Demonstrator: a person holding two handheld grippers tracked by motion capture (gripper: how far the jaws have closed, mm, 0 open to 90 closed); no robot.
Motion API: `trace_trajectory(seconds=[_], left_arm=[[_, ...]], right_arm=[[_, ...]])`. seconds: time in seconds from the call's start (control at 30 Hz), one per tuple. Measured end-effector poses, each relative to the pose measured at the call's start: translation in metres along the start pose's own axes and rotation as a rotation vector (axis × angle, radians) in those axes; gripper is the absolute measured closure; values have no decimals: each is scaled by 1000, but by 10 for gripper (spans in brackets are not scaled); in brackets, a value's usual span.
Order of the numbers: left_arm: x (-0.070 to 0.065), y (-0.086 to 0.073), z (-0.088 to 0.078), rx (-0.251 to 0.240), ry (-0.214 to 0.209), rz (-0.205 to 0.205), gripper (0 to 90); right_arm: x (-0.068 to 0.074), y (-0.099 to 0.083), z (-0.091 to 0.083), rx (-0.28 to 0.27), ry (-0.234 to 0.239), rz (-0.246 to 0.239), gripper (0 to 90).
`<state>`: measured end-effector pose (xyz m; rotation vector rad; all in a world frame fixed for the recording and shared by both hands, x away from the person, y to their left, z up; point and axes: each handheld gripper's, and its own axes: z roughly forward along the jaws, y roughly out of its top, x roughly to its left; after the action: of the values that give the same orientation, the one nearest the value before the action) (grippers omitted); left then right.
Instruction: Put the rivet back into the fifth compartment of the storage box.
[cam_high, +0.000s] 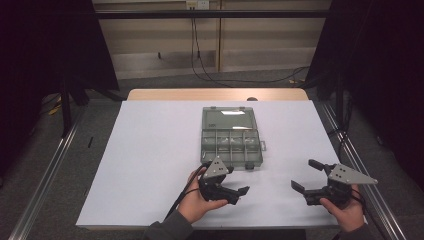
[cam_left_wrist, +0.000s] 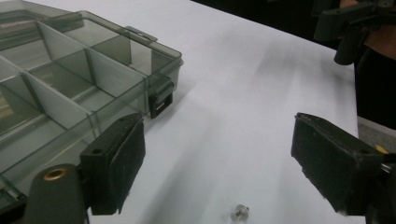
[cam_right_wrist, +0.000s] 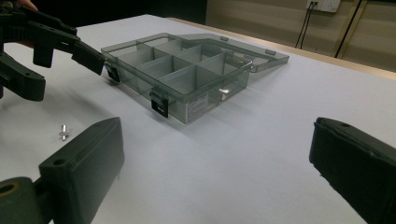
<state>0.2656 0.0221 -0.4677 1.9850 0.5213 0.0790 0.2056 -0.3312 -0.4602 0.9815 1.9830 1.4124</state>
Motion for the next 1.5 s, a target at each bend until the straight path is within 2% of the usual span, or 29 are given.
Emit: trace_trajectory(seconds=[0.1, 0.23, 0.33, 0.4, 0.5, 0.67, 0.77, 0.83, 0.9, 0.93, 1.0, 1.03, 1.1, 1.2, 1.27, 1.5], left_arm=[[-1, -1, 1, 19, -23, 3, 245], [-3, -3, 3, 61, -31, 5, 316], [-4, -5, 3, 108, -49, 1, 412], [-5, -6, 4, 135, -62, -1, 513], [-5, -7, 6, 161, -70, 11, 573], [-5, -9, 7, 180, -74, 13, 645], [-6, -9, 6, 218, -73, 26, 666], [-6, -11, 8, 211, -84, 29, 677], [-6, -12, 9, 231, -74, 36, 688], [-5, -12, 9, 259, -72, 49, 695], [-5, -13, 11, 246, -66, 47, 706], [-6, -14, 11, 233, -70, 31, 713], [-6, -14, 10, 241, -66, 31, 734], [-6, -13, 10, 257, -50, 51, 758], [-7, -14, 10, 255, -51, 45, 794], [-7, -14, 11, 246, -48, 35, 811]], right_arm=[[0, 0, 0, 2, 1, 1, 25], [0, 0, 1, 0, 3, 0, 25], [0, 0, 1, 1, 2, 2, 25], [0, 0, 1, 1, 2, 3, 25], [0, 0, 1, 0, 4, -2, 25], [1, 0, 1, 0, 3, 2, 25], [0, 0, 1, -2, 3, 0, 25], [0, 0, 1, -2, 3, -1, 25], [1, 0, 1, 1, 1, 4, 25], [0, 0, 1, -2, 3, -3, 25], [0, 0, 1, -2, 4, -2, 25], [0, 0, 1, -1, 4, -2, 25], [0, 0, 1, -1, 4, -2, 25], [0, 0, 1, -1, 3, -4, 25], [0, 0, 1, 0, 5, -1, 25], [1, 0, 2, -1, 8, -3, 24]])
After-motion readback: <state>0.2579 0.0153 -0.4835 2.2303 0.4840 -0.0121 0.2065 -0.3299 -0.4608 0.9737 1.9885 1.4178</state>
